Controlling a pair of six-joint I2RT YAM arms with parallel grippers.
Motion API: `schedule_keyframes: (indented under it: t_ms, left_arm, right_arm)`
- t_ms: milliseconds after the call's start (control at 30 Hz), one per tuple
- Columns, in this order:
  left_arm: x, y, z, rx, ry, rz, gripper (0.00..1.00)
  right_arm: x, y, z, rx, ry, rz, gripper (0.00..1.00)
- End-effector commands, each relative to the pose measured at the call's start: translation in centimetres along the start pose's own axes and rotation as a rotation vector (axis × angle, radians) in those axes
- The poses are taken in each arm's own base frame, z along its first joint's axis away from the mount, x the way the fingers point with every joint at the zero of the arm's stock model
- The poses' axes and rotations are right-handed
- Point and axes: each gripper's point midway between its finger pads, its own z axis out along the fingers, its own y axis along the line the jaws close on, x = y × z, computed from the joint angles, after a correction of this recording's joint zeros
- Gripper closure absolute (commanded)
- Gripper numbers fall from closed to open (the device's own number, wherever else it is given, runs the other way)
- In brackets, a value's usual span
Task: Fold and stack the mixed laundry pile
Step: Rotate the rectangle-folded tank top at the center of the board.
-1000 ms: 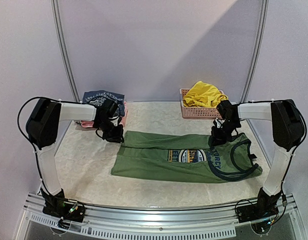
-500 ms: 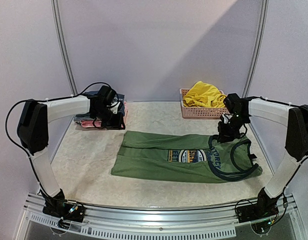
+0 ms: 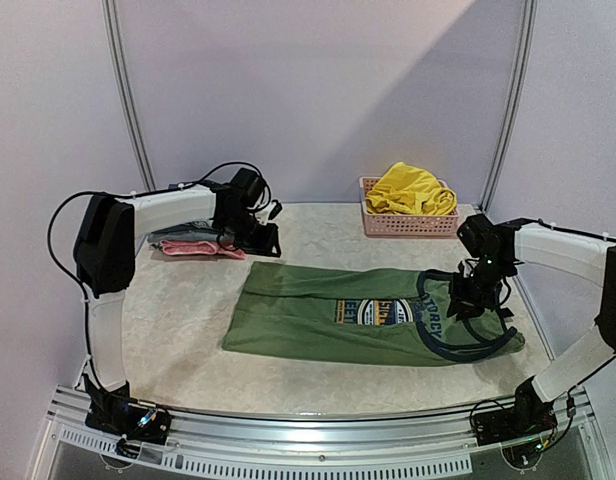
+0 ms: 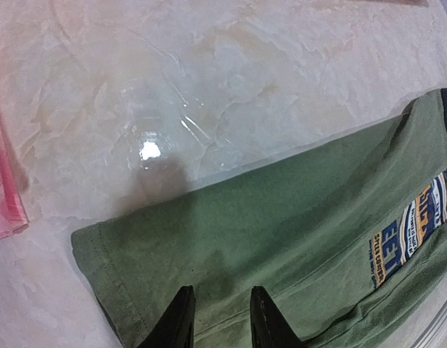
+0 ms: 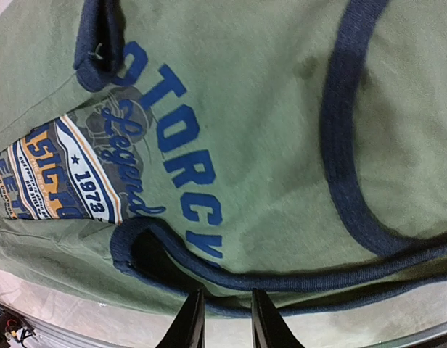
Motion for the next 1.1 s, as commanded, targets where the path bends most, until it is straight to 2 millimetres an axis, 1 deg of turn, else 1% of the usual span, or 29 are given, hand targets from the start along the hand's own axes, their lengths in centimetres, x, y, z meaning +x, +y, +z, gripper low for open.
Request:
schedule_keyframes:
  t_ms: [0,133,233,500,667,900,1067]
  left_arm:
    - [0.2,-1.2,0.3,0.013,0.023,0.038,0.74]
    - [0.6,-1.1,0.7,0.009,0.033,0.036,0.74]
    - [0.8,-1.0,1.2,0.006,0.043,0.035,0.74]
    - [1.7,-0.3,3.1,-0.008,0.084,0.028,0.74]
    - [2.9,0.2,4.5,-0.018,0.128,0.022,0.75]
    - [4.5,0.8,5.7,-0.029,0.172,0.009,0.75]
    - [5.8,1.3,6.0,-0.044,0.202,0.004,0.75]
  right_arm:
    - [-0.3,-0.2,-1.3,0.0,-0.055,0.04,0.76]
    - [-0.3,-0.3,-1.6,0.011,-0.059,0.055,0.75]
    - [0.0,-0.7,-1.1,0.024,-0.044,0.09,0.74]
    - [0.9,-1.2,1.0,0.043,0.016,0.155,0.73]
    - [1.5,-1.8,2.7,0.076,0.06,0.158,0.73]
    - [1.6,-2.1,4.5,0.108,0.103,0.16,0.72]
    - [1.3,-2.3,5.5,0.136,0.131,0.152,0.72]
